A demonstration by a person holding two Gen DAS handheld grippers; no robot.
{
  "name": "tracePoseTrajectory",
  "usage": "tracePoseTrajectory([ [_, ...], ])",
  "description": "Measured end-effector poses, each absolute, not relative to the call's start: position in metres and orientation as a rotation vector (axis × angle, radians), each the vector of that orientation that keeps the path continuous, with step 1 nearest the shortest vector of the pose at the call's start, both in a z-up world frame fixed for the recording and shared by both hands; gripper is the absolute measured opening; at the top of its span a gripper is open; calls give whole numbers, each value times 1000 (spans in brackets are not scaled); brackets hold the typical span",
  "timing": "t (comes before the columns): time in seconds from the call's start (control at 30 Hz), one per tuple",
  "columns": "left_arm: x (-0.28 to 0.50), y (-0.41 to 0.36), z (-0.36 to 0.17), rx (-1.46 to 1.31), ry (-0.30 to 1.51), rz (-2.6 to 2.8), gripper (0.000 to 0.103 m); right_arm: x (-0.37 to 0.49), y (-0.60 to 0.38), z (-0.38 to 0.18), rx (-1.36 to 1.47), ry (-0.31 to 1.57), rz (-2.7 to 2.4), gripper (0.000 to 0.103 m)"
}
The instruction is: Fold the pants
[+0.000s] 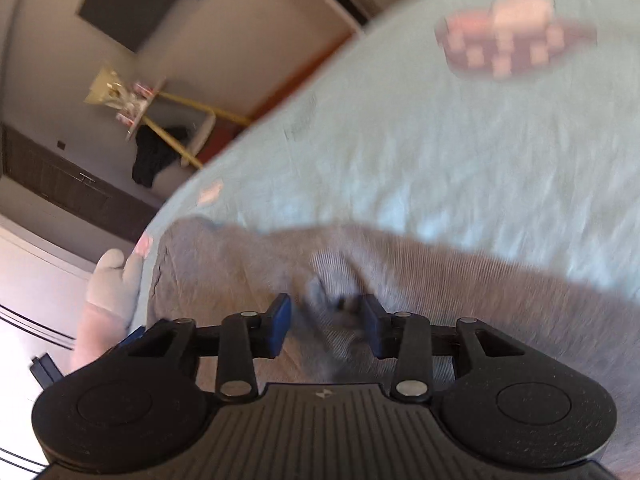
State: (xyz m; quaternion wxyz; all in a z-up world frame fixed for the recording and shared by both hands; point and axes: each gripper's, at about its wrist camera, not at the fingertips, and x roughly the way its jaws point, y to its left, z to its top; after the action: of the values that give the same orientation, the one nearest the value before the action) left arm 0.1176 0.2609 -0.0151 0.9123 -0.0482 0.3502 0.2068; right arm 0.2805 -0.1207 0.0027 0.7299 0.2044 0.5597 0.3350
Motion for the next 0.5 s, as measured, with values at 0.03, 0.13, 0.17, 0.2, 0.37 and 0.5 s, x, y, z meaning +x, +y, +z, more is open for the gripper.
tracePoseTrajectory([
  [0.03,117,261,-15,-102,722,424,87,281,-121,3,450,1232,738,39],
  [0.13,117,264,-17,-120,724,425,88,289,-124,-7,584,1301,740,40],
  [0.17,117,265,-18,-127,726,428,88,291,-124,-12,616,1316,728,40],
  [0.2,117,266,-19,-135,729,431,88,293,-123,-17,647,1328,716,40],
  [0.37,117,265,-19,-145,731,435,88,297,-125,-31,792,1300,693,27],
  [0.5,116,265,-19,-135,734,430,89,296,-126,-12,723,1104,649,5],
])
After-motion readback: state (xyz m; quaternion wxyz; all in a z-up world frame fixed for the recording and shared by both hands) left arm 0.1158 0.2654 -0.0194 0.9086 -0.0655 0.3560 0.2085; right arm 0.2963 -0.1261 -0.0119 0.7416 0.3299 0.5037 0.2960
